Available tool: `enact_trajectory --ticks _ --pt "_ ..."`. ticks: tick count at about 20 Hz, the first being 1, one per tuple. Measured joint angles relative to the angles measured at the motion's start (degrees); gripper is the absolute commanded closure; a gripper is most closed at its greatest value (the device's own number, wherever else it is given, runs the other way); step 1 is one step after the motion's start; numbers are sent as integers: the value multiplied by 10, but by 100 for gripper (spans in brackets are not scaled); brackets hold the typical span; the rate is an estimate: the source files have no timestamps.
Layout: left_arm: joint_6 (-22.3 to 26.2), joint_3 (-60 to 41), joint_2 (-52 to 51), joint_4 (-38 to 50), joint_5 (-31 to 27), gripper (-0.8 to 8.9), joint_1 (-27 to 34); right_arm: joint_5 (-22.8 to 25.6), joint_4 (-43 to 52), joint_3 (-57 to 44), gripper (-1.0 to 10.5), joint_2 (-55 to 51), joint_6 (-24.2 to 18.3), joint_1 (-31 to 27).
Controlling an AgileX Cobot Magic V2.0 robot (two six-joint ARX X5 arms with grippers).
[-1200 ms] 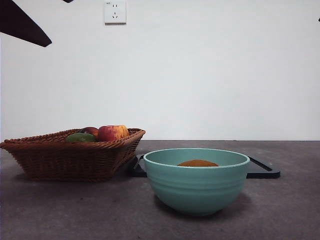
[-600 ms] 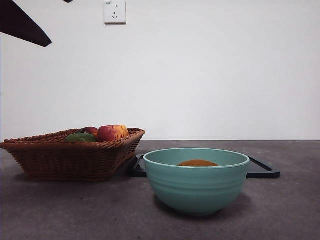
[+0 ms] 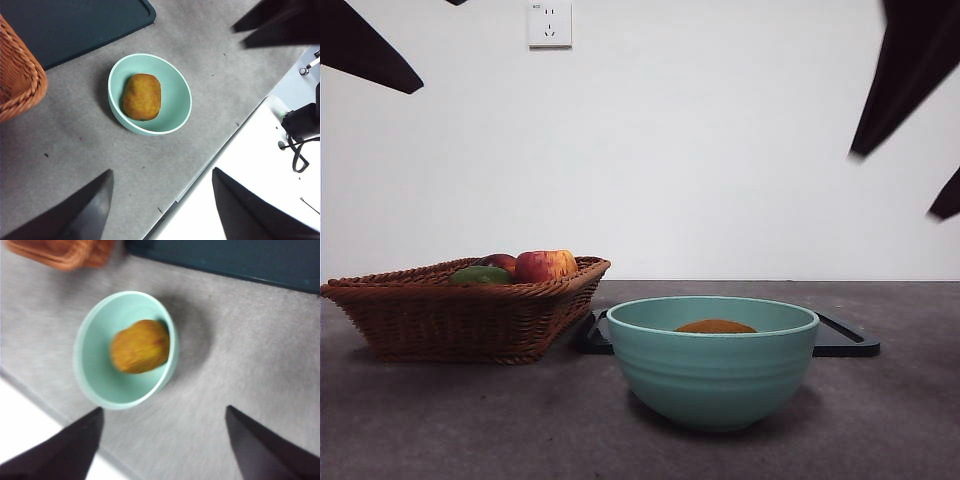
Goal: Pick up the wifruite, put it on the bowl, pick up the plate, put it on desk
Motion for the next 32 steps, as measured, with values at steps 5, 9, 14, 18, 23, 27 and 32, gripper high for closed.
enact_trajectory --ticks 5,9,14,18,23,27,32 --pt "0 0 0 0 0 501 0 82 89 -10 653 78 35 70" --pt "0 0 0 0 0 501 0 144 135 -10 702 137 52 114" --pt "0 0 0 0 0 501 0 166 184 -10 749 189 66 142" --pt "0 0 0 0 0 501 0 194 196 -10 798 220 77 151" --pt "0 0 0 0 0 501 0 195 210 -10 876 243 80 154" --pt "0 0 0 0 0 501 0 194 217 -10 938 246 80 159" --pt "0 0 0 0 0 501 0 186 219 -10 938 243 80 160"
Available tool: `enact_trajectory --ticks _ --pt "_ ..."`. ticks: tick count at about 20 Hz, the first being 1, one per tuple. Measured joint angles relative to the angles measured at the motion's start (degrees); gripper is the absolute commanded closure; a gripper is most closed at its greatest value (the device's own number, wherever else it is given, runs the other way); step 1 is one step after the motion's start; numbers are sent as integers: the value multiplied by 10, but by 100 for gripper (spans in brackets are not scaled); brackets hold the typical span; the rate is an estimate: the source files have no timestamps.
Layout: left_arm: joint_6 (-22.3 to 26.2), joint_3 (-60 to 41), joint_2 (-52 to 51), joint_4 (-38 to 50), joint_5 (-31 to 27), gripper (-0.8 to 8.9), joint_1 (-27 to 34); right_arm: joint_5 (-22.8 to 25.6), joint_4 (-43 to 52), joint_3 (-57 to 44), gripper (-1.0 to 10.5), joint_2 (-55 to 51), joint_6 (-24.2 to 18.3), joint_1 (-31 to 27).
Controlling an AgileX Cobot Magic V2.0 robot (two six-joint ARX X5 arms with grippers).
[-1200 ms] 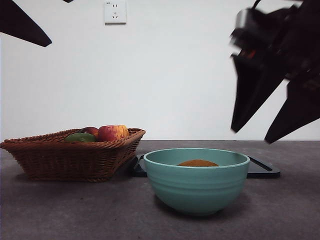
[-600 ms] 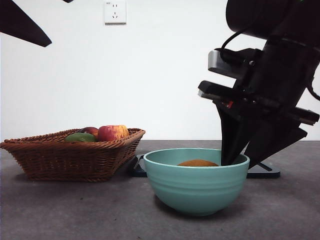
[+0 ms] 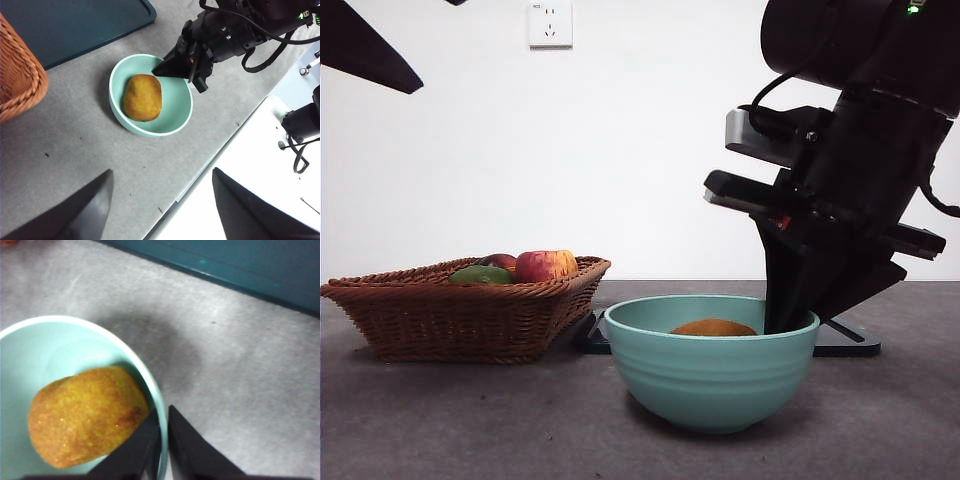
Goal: Pick up the wifruite, put it on the bowl, pick up the plate, put it on desk
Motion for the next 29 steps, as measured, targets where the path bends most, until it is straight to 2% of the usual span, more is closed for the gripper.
enact_trajectory --ticks 6,12,19,29 --pt "0 0 0 0 0 501 0 -6 -23 43 938 -24 -1 -12" --pt "0 0 0 0 0 501 0 -7 -25 108 938 -14 -21 -80" --pt "0 0 0 0 0 501 0 -10 -26 208 938 89 -55 -139" --pt "2 0 0 -13 0 501 0 -11 6 266 938 223 -76 -155"
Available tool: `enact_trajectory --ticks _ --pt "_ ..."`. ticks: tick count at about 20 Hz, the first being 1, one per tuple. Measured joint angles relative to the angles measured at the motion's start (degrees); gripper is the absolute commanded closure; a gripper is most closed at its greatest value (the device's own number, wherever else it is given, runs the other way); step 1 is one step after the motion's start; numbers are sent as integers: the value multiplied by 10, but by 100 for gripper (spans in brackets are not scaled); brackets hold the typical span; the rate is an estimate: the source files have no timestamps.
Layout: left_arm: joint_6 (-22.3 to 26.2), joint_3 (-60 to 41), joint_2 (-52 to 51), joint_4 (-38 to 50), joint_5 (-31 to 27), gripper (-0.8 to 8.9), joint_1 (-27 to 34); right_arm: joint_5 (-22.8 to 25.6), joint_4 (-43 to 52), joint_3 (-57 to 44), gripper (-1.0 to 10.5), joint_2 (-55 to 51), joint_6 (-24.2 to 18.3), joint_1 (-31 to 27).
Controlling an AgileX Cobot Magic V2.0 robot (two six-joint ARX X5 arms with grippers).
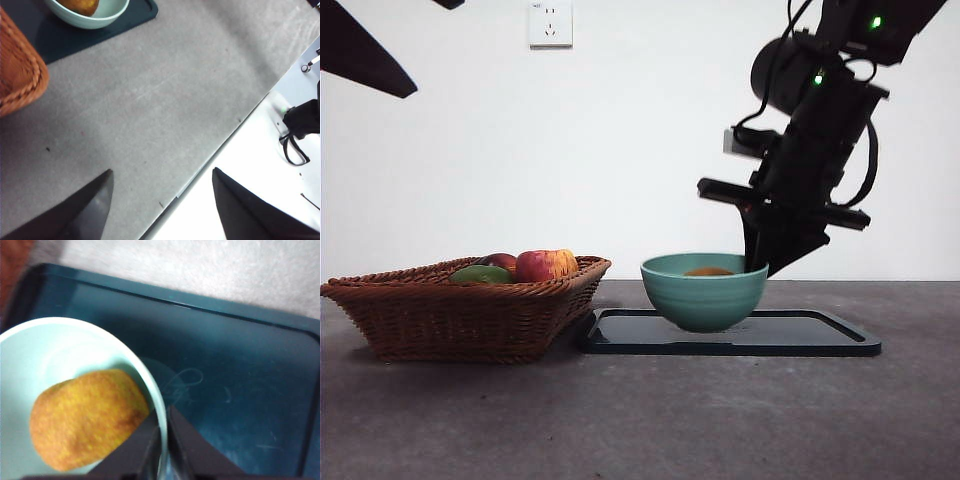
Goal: Pick up the wifruite, put it on the bowl, pick up the plate, put it on desk
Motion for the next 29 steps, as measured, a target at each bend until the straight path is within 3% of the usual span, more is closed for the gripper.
enact_trajectory --ticks 8,12,17,24,29 --pt "4 0 0 0 0 501 0 0 13 1 934 20 0 -4" --pt "5 0 0 0 0 501 0 0 13 1 711 20 5 -4" --pt "5 0 0 0 0 501 0 2 -1 2 711 13 17 -4" --pt "5 0 0 0 0 501 0 2 -80 5 711 -136 13 -3" --pt "9 0 0 2 0 501 0 -27 -173 5 711 -292 -9 15"
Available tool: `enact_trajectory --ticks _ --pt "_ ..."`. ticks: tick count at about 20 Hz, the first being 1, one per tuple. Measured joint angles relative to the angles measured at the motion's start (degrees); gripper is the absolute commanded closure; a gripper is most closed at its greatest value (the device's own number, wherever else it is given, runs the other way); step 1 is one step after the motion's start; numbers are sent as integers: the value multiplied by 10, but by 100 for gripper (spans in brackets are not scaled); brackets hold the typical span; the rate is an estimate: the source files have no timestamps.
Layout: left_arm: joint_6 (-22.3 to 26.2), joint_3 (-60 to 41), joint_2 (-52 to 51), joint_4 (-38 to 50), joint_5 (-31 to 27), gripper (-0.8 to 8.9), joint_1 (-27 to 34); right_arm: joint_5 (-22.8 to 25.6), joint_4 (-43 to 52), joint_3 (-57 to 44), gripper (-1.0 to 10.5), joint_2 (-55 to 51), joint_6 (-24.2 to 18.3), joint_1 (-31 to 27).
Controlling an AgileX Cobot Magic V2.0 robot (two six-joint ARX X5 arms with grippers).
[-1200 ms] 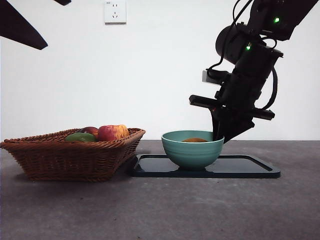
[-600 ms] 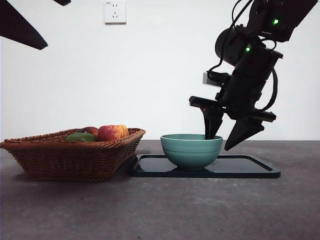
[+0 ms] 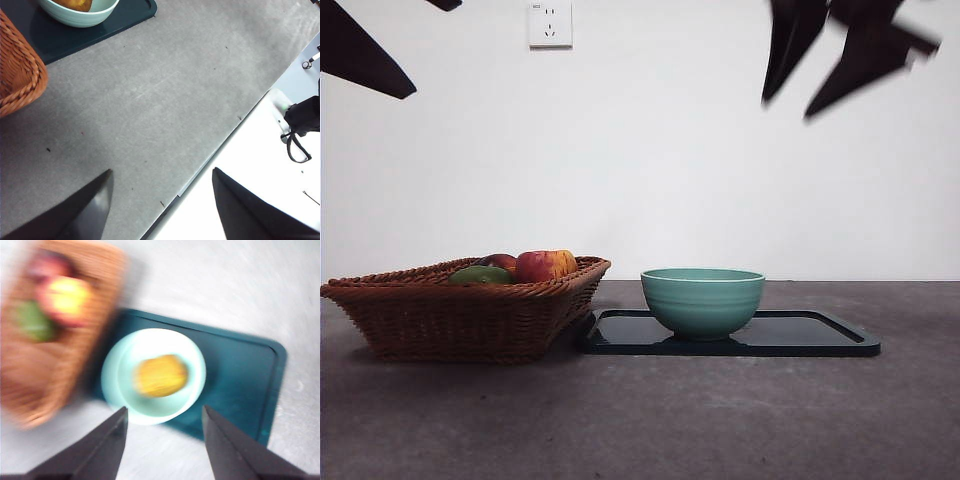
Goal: Pick up the wifruite, put it on the bowl, pick up the plate, put it on desk
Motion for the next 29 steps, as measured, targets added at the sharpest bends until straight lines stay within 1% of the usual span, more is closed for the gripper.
enact_trajectory --ticks 3,6,9,10,13,14,16,29 --pt "1 0 0 3 0 501 0 -1 -50 0 711 -96 -19 21" --pt "1 0 0 3 0 501 0 -1 -94 -7 711 -176 -25 37" --pt "1 0 0 3 0 501 0 -7 -100 -67 711 -257 -26 51" --pt "1 0 0 3 0 501 0 -22 -101 -98 711 -284 -26 54" --pt "1 0 0 3 0 501 0 -93 -104 -181 711 -344 -26 60" --pt "1 0 0 3 0 501 0 -108 -106 -201 711 -357 -25 60" --pt "1 0 0 3 0 501 0 -118 -113 -230 711 -377 -25 60" --pt "1 0 0 3 0 501 0 -118 -112 -237 711 -387 -25 60"
